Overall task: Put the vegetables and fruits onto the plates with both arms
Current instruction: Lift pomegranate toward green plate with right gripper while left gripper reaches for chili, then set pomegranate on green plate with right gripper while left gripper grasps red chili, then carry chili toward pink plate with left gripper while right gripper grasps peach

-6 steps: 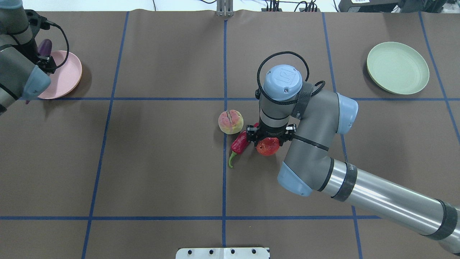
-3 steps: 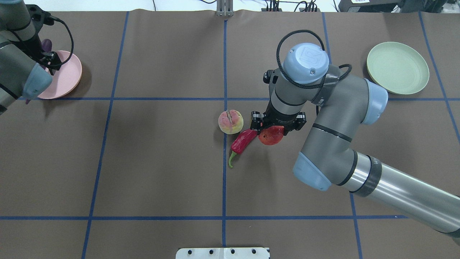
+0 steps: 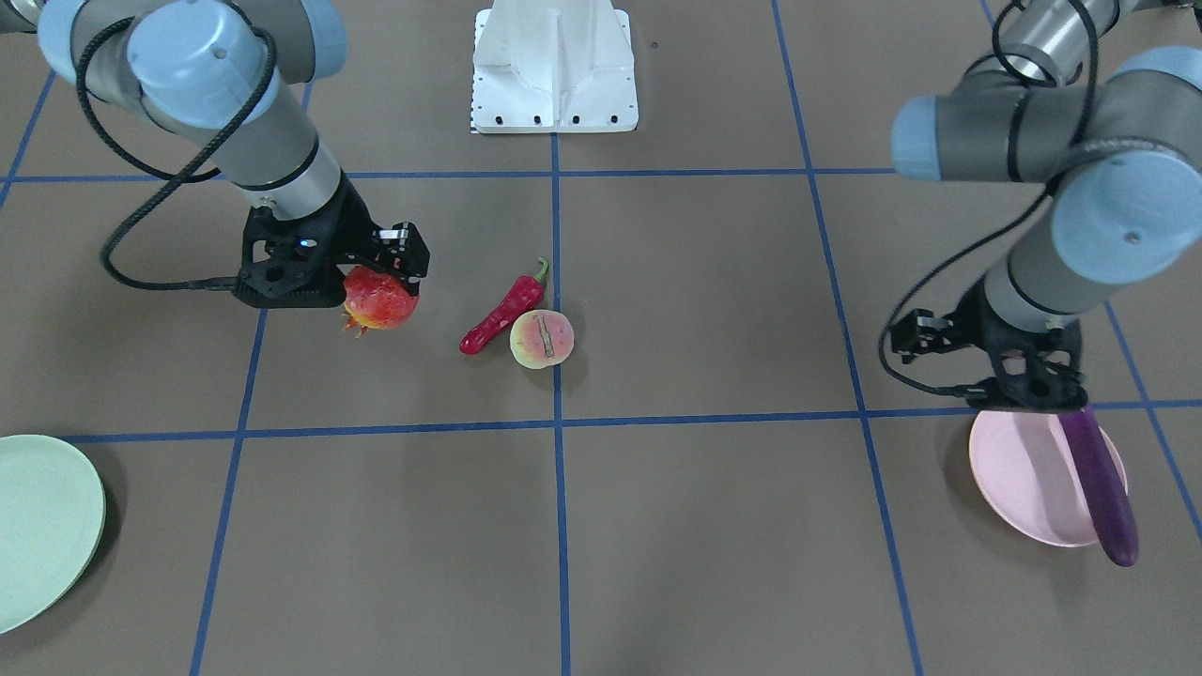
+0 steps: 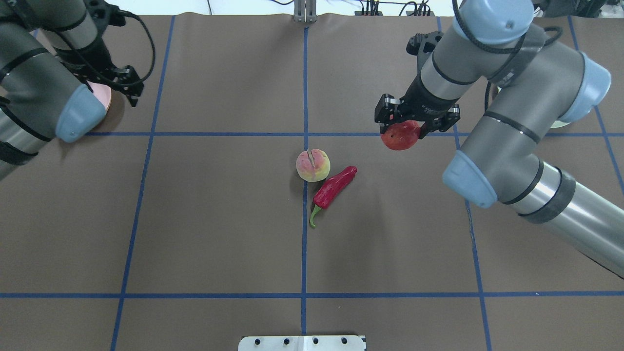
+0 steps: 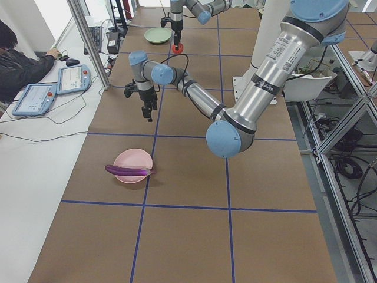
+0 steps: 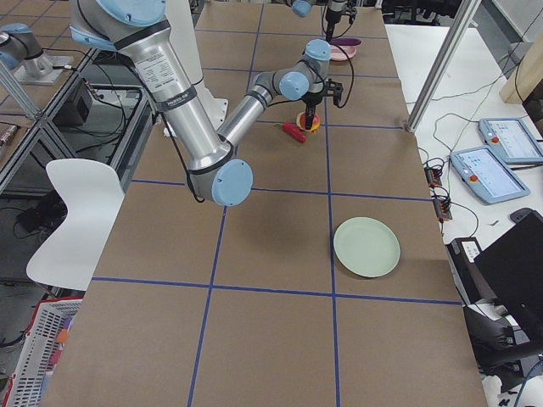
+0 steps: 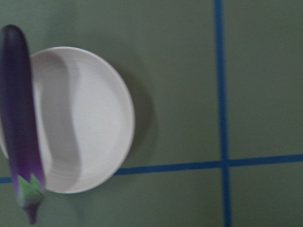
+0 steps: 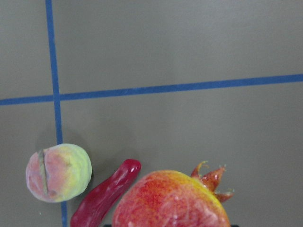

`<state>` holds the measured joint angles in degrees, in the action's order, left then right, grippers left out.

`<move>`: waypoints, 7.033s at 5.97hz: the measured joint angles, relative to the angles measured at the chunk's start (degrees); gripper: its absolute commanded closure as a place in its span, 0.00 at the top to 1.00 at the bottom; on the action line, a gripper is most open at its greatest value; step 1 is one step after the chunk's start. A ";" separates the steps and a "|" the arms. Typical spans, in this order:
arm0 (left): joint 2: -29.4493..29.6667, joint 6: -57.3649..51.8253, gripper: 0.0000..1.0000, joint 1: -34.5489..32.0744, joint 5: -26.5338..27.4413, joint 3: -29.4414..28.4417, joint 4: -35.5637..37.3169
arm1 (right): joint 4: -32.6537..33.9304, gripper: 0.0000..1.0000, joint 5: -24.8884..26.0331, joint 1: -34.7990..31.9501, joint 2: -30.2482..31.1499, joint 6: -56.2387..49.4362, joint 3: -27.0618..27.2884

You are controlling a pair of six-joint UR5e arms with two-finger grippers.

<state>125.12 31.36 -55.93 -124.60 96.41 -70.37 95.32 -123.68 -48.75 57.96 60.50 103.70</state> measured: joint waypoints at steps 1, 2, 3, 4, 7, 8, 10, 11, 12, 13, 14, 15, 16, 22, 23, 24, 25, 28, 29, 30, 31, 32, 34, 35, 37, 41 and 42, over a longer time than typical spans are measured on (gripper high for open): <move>4.64 4.90 0.99 5.03 -0.42 3.00 1.86 | 0.00 0.00 -0.06 -3.03 0.94 -4.08 -0.78; 9.94 10.13 0.99 10.27 -0.42 3.73 2.21 | -0.01 0.00 -0.04 -5.94 2.08 -9.11 -1.78; 15.99 14.83 0.99 14.21 -0.39 1.77 2.18 | -0.12 0.00 -0.03 -8.89 2.75 -14.46 -3.71; 20.49 17.76 0.99 16.77 0.06 -1.48 1.13 | -0.42 0.00 0.03 -11.45 2.87 -19.44 -6.62; 27.96 22.18 0.98 21.15 2.47 -17.31 -14.26 | -2.03 0.00 -1.77 -18.87 2.64 -31.15 -15.67; 30.46 22.21 0.96 22.75 4.61 -22.97 -18.58 | -5.87 0.00 -3.79 -20.80 2.70 -32.01 -19.43; 32.03 22.03 0.93 27.04 11.97 -28.82 -23.42 | -14.63 0.00 -7.25 -23.54 2.70 -32.38 -27.55; 32.56 21.71 0.93 28.95 16.42 -30.61 -24.01 | -16.27 0.00 -9.44 -24.57 2.66 -32.75 -29.82; 33.09 21.10 0.92 29.65 18.89 -32.41 -24.24 | -17.85 0.00 -11.16 -25.17 2.62 -33.29 -32.42; 33.39 20.29 0.91 29.85 20.01 -33.56 -24.36 | -19.86 0.00 -11.43 -25.19 2.53 -33.72 -35.45; 33.54 19.72 0.90 29.87 20.42 -34.14 -24.43 | -21.24 0.00 -10.74 -24.90 2.38 -34.06 -38.12; 33.58 19.46 0.90 29.86 20.66 -34.37 -24.60 | -21.74 0.00 -9.67 -24.35 2.23 -34.37 -40.04; 33.64 19.38 0.89 29.83 21.31 -34.76 -25.02 | -21.85 0.00 -8.23 -23.43 2.19 -34.65 -41.30; 33.66 19.29 0.85 29.83 23.00 -38.82 -29.32 | -21.47 1.00 -6.35 -21.90 2.33 -34.25 -42.83; 33.67 19.27 0.82 29.84 23.00 -39.30 -29.36 | -21.48 1.00 -6.56 -22.06 2.28 -34.11 -42.72; 33.69 19.32 0.80 30.05 23.00 -39.51 -29.38 | -21.46 1.00 -6.80 -22.29 2.22 -34.01 -42.62; 33.68 19.34 0.79 30.37 23.00 -39.71 -29.38 | -21.42 1.00 -7.47 -22.65 2.19 -33.97 -42.50; 33.63 19.35 0.62 31.65 23.00 -40.52 -29.38 | -21.34 1.00 -8.99 -23.38 2.16 -33.96 -42.33; 33.62 19.35 0.59 31.92 23.00 -40.70 -29.39 | -21.32 1.00 -9.46 -23.57 2.16 -33.96 -42.26; 33.61 19.35 0.54 31.99 23.00 -40.72 -29.38 | -21.32 1.00 -9.96 -23.84 2.18 -33.96 -42.17; 33.61 19.35 0.26 32.01 23.00 -40.64 -29.38 | -21.29 1.00 -10.26 -24.14 2.22 -33.98 -42.16; 33.61 19.35 0.00 32.02 22.97 -40.52 -29.38 | -21.25 1.00 -10.38 -24.36 2.24 -34.03 -42.16; 33.61 19.27 0.00 32.03 22.92 -40.24 -29.38 | -21.23 1.00 -10.43 -24.49 2.31 -34.04 -42.18; 33.61 19.32 0.00 32.01 22.91 -40.04 -29.33 | -21.20 1.00 -10.52 -24.62 2.30 -34.05 -42.18; 33.68 19.42 0.00 31.36 22.62 -38.04 -27.63 | -20.64 1.00 -12.82 -25.28 2.28 -33.94 -41.16; 33.76 15.65 0.00 21.01 13.54 -32.21 -17.05 | -16.77 1.00 -13.64 -21.78 2.89 -25.43 -31.14; 33.61 11.11 0.00 16.23 10.55 -31.63 -14.33 | -16.90 1.00 -13.37 -19.26 2.55 -20.61 -28.77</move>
<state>158.73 42.47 -39.70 -114.05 64.78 -84.70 78.42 -137.06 -68.01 60.51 39.89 74.94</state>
